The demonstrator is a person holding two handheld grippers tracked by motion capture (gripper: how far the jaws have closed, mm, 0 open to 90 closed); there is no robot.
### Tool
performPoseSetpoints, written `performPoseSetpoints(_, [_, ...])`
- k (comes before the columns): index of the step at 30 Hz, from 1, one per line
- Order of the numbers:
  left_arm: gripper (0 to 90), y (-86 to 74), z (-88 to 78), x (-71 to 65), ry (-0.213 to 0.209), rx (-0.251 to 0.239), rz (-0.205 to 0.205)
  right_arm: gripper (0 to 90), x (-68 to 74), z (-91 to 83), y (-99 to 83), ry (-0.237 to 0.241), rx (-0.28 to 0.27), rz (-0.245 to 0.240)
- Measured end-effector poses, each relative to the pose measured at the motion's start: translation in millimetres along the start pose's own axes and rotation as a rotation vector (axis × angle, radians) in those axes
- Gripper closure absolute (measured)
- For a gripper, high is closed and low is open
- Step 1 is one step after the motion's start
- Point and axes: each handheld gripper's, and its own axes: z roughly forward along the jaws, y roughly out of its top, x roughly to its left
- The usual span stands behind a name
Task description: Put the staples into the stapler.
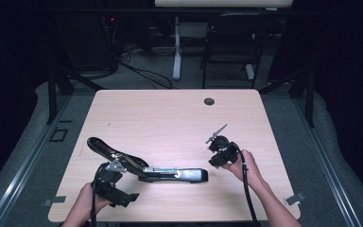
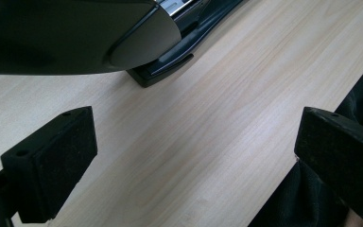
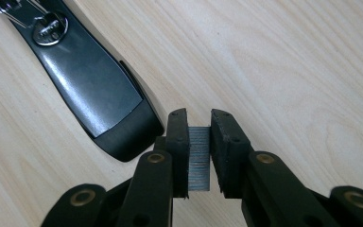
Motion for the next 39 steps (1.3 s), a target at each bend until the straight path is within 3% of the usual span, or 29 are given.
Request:
performPoseSetpoints(5, [0.2, 0.0, 0.4, 1.4, 0.001, 0.003, -0.004, 78.2, -1.4, -4.3, 2.7, 0.013, -0.022, -0.004])
performPoseSetpoints(18, [0.2, -0.7, -0.2, 3.0, 0.002, -0.005, -0.013, 78.2, 6.0, -14.7, 13.5, 0.060, -0.084, -0.069])
performPoseSetpoints(26, [0.2, -0.2, -0.2, 3.0, 0.001, -0.010, -0.010, 78.2, 13.3, -12.7, 22.1, 0.081, -0.086, -0.128])
performPoseSetpoints(39, [0.2, -0.5, 0.3, 2.8, 0.003, -0.008, -0.007, 78.0, 24.7, -7.4, 37.8, 0.108, -0.098, -0.179])
